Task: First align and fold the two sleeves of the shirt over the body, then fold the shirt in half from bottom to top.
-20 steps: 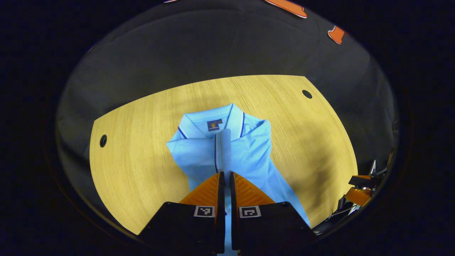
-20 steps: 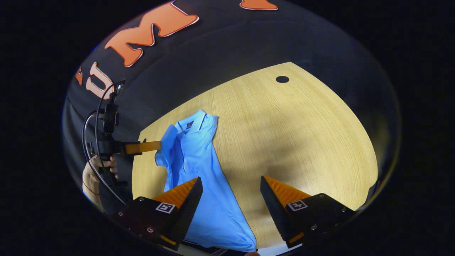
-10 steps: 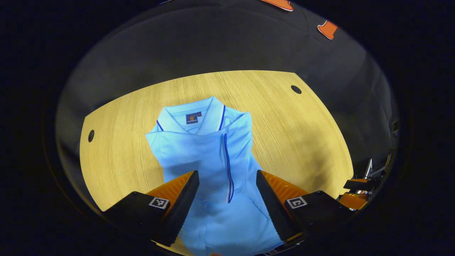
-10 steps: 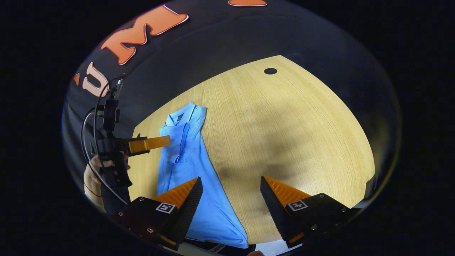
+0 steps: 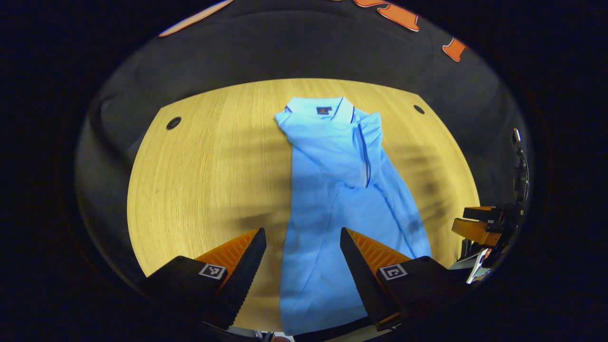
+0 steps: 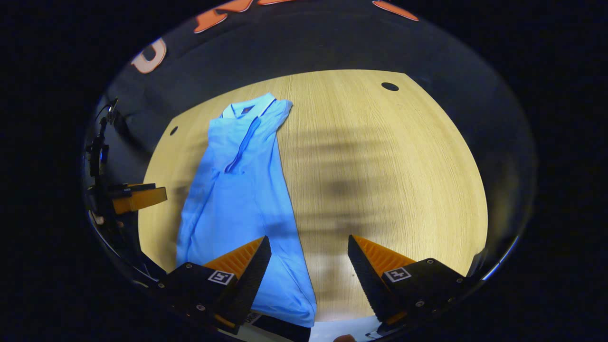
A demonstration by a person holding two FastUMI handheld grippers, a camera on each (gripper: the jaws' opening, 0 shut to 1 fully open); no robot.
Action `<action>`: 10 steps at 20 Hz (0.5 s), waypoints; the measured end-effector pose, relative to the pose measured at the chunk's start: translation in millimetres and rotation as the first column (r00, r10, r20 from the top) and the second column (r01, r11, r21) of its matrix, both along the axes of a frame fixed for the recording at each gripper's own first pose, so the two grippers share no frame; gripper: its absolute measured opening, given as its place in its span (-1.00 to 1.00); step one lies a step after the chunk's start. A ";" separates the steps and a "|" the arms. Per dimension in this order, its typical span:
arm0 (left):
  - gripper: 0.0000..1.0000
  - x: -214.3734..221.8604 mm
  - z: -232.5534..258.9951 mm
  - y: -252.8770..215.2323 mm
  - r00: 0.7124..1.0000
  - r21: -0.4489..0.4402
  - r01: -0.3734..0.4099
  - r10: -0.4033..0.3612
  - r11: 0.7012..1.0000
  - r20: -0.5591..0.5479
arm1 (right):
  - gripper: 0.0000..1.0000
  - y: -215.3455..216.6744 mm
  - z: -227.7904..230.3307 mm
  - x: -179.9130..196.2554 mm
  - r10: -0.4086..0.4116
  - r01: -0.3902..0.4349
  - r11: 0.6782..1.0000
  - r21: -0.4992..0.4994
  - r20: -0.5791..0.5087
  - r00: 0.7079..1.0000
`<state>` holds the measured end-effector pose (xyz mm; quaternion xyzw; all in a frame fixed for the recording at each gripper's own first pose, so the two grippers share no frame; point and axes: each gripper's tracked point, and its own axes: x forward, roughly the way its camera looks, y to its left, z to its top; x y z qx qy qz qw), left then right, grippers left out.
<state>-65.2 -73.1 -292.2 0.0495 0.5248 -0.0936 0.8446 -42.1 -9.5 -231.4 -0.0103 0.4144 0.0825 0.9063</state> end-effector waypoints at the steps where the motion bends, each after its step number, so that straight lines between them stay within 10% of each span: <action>1: 1.00 -15.8 -11.3 12.1 1.000 0.006 -0.014 0.014 1.000 -0.019 | 0.97 2.0 -8.2 -9.8 0.014 -0.014 1.000 -0.020 -0.022 1.000; 10: 1.00 -123.1 -39.5 55.6 0.992 0.054 -0.046 0.052 0.997 -0.114 | 0.98 0.0 -83.5 -88.3 -0.009 -0.018 0.991 -0.131 -0.200 0.980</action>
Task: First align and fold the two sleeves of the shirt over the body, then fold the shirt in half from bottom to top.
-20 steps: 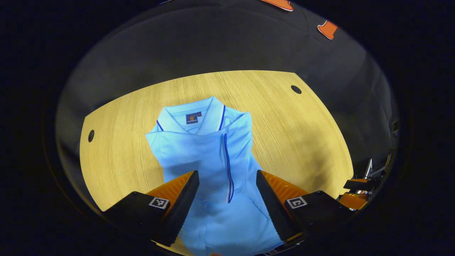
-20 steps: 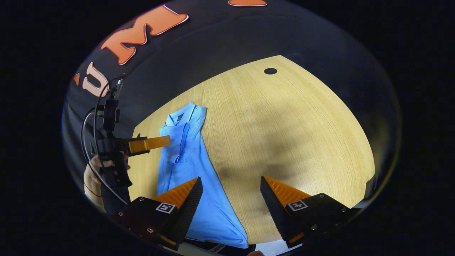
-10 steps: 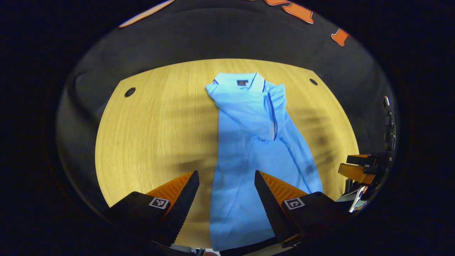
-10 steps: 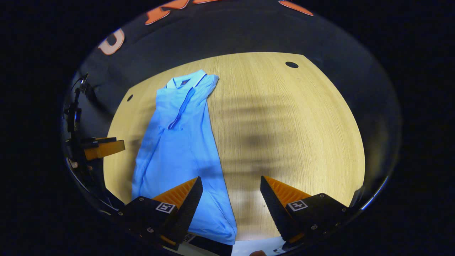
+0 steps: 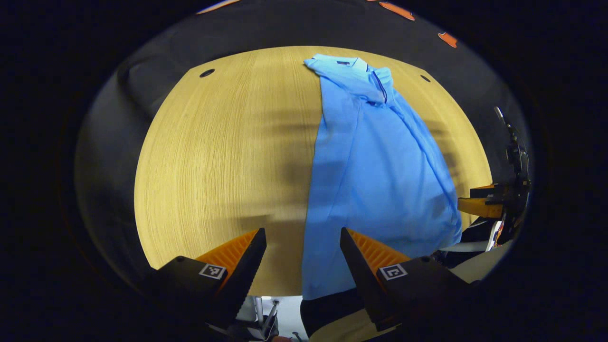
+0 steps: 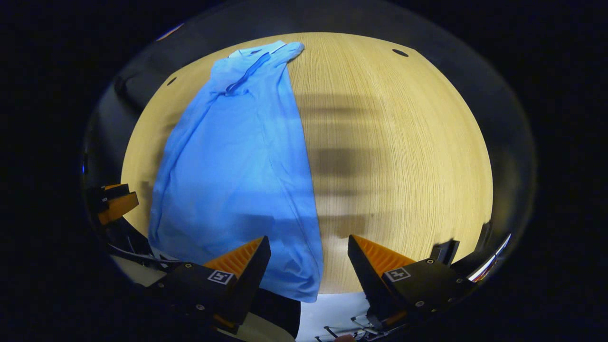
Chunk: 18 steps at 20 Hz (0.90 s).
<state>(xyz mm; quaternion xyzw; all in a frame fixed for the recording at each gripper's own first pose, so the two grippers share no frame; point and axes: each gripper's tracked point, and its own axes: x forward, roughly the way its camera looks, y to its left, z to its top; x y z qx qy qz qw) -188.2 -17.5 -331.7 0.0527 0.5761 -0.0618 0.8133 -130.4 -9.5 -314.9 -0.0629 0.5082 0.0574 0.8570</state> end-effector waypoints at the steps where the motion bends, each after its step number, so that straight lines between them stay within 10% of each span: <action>1: 1.00 -9.9 -4.8 3.2 1.000 0.003 -0.008 0.008 1.000 -0.015 | 0.98 -1.0 -5.8 -7.0 -0.006 0.006 1.000 -0.011 -0.014 1.000; 18: 1.00 -76.5 -67.3 -0.4 0.985 -0.016 -0.089 0.086 0.996 -0.152 | 0.96 19.4 -46.5 -43.9 -0.036 0.032 0.998 -0.053 -0.090 0.995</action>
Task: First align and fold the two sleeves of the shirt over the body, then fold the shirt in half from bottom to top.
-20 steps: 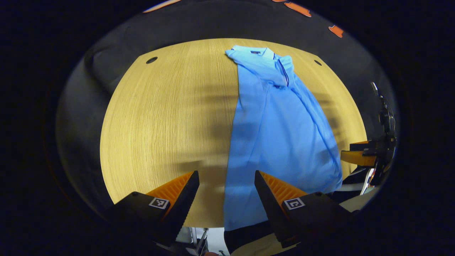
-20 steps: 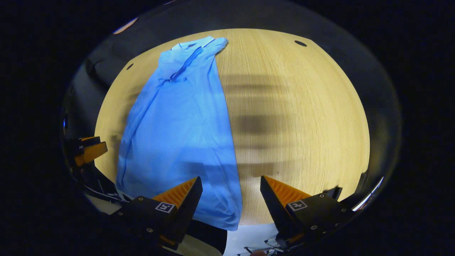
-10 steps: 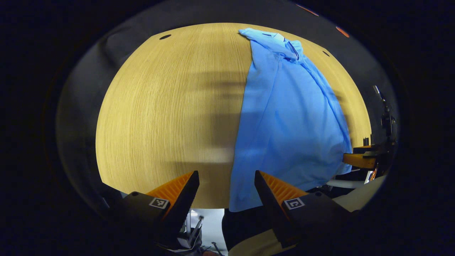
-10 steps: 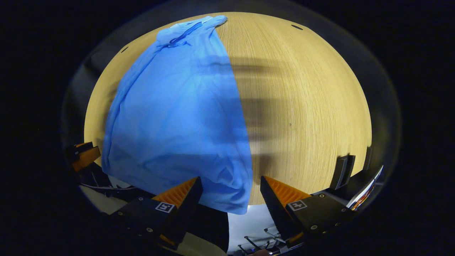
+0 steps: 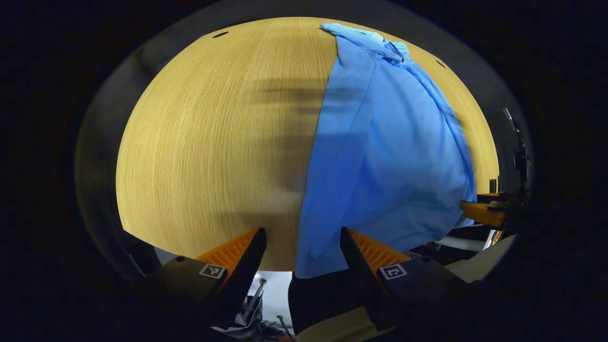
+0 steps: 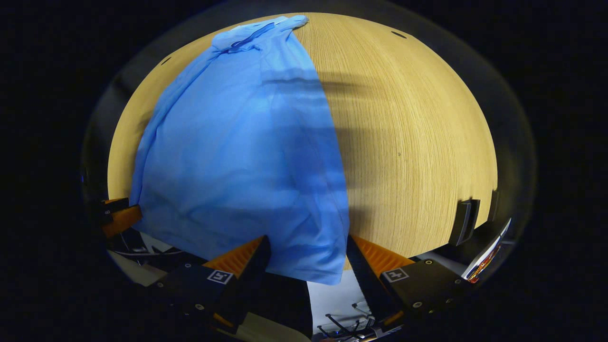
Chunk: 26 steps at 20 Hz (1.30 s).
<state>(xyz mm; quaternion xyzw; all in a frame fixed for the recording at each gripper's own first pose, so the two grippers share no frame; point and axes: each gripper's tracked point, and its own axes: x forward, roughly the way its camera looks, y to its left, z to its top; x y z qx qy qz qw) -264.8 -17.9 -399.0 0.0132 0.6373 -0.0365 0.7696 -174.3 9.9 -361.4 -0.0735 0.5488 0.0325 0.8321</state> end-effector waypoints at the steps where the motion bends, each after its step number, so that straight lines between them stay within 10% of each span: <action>1: 1.00 -0.2 -3.1 0.3 1.000 0.012 0.001 -0.001 1.000 0.001 | 0.96 0.2 0.0 -0.6 0.008 -0.008 1.000 -0.005 0.003 1.000; 4: 1.00 1.0 -3.1 2.8 0.999 0.044 0.032 -0.032 0.999 0.003 | 0.82 3.6 -1.2 -2.0 -0.008 0.008 1.000 0.006 0.010 1.000; 7: 0.35 0.8 -2.6 4.2 0.998 0.058 0.055 -0.055 0.997 0.003 | 0.18 3.9 0.5 -2.6 -0.006 0.006 1.000 0.020 0.009 1.000; 10: 0.34 1.5 -1.8 -6.6 0.994 0.043 0.109 -0.110 0.993 0.017 | -0.92 7.7 -1.4 -2.6 -0.041 0.041 0.996 0.079 -0.002 0.999; 12: -0.81 7.6 3.4 -7.1 0.998 0.036 0.055 -0.056 0.998 0.034 | -0.95 8.8 -0.7 -2.4 -0.029 0.029 0.997 0.071 0.006 1.000; 18: -0.81 8.9 4.2 -11.1 0.998 0.003 0.055 -0.055 0.998 0.031 | -0.99 11.9 12.1 2.5 -0.024 0.022 0.996 0.092 0.022 0.999; 26: -0.82 129.8 67.7 -29.6 0.961 -0.008 0.089 -0.084 0.996 0.264 | -0.99 19.0 96.2 93.8 0.006 -0.038 0.991 0.129 0.237 0.971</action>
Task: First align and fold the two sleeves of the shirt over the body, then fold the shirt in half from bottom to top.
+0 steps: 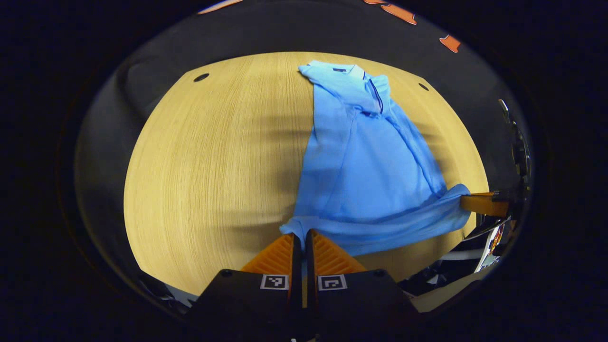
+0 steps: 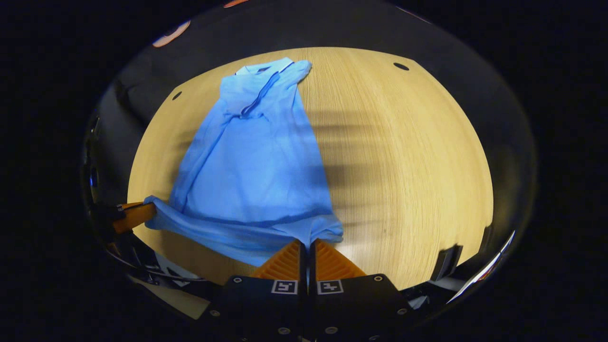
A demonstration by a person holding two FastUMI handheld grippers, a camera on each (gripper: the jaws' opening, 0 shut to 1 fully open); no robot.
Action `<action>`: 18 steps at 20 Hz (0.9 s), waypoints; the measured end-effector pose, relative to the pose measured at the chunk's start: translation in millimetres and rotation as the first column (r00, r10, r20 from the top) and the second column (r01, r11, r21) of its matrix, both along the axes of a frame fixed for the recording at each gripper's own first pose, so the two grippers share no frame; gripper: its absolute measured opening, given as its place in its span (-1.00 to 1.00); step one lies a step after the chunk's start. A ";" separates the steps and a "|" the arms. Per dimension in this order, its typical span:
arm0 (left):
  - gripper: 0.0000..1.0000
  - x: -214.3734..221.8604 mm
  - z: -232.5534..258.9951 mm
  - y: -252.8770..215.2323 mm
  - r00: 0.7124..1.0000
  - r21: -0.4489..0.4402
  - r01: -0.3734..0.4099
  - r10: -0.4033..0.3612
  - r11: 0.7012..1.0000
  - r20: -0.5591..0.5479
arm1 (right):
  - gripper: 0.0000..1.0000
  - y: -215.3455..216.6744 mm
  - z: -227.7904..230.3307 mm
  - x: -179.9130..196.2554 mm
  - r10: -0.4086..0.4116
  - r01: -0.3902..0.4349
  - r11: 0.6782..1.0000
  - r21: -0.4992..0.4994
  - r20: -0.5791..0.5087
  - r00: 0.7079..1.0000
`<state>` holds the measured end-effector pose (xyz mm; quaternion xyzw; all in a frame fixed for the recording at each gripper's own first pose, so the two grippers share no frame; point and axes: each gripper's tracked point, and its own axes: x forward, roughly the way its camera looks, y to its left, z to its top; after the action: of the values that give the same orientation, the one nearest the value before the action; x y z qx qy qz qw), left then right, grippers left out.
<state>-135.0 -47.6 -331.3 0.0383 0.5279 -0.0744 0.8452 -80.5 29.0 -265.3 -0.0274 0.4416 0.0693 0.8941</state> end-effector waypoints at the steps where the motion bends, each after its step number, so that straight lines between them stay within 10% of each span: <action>1: -0.82 13.6 3.5 -1.0 1.000 0.000 0.000 0.000 1.000 0.014 | -0.99 2.8 8.4 10.3 0.006 -0.006 1.000 0.010 0.014 1.000; 18: -0.82 276.6 98.6 -18.9 0.943 -0.034 -0.031 0.040 0.999 0.329 | -0.99 34.8 165.6 235.4 0.017 -0.014 1.000 -0.011 0.334 0.942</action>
<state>141.6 -66.5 -232.7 0.0286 0.3787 -0.0593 0.9232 154.9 63.8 -99.6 -0.0460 0.2836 0.0687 0.9554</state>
